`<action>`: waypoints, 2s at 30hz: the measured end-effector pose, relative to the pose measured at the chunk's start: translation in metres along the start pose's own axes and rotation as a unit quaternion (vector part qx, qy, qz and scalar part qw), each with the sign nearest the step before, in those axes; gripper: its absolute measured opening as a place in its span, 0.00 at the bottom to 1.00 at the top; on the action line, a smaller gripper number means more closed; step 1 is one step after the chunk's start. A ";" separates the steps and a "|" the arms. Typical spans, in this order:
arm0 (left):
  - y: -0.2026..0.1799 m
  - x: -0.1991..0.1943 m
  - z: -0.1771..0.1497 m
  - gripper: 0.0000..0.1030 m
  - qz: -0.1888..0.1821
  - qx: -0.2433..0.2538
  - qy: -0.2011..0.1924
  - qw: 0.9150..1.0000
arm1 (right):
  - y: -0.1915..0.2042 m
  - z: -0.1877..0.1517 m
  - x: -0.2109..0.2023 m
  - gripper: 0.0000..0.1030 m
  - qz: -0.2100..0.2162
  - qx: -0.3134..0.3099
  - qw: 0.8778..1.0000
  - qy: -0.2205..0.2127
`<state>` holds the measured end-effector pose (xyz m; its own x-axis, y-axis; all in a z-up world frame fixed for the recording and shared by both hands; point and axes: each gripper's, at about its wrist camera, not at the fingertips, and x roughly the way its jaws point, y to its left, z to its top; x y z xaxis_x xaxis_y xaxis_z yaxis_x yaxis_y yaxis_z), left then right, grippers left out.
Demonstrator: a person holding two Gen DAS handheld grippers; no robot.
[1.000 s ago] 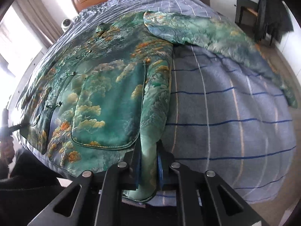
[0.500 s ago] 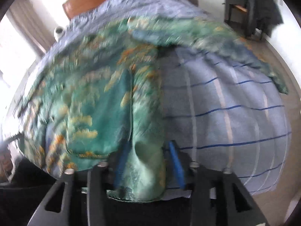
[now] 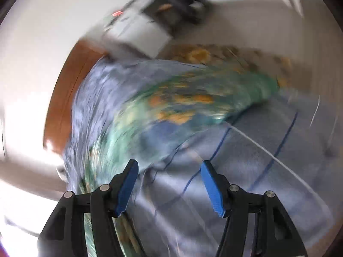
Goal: Fold large clothes
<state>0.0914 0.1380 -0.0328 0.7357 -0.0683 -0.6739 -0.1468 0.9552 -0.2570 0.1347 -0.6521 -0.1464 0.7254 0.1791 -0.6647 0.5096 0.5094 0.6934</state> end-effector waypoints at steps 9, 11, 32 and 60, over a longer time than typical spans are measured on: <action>0.002 0.003 -0.029 0.97 0.012 0.020 0.040 0.999 | 0.045 0.040 0.010 0.14 -0.028 -0.012 0.989 -0.145; 0.001 0.008 -0.033 0.98 0.022 0.034 0.050 0.998 | 0.092 0.035 -0.004 0.12 -0.007 -0.082 0.984 -0.160; -0.019 0.027 -0.031 0.98 0.022 0.089 0.064 0.994 | 0.289 -0.304 0.115 0.32 -0.029 -0.631 0.768 0.106; -0.249 0.217 0.097 0.07 -0.118 0.167 0.165 0.965 | 0.228 -0.211 -0.019 0.62 0.029 -0.552 0.833 0.027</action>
<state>0.3511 -0.0869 -0.0479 0.4643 -0.3304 -0.8218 0.2613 0.9376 -0.2293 0.1392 -0.3614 -0.0345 0.6975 0.2532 -0.6704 -0.2829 0.9568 0.0671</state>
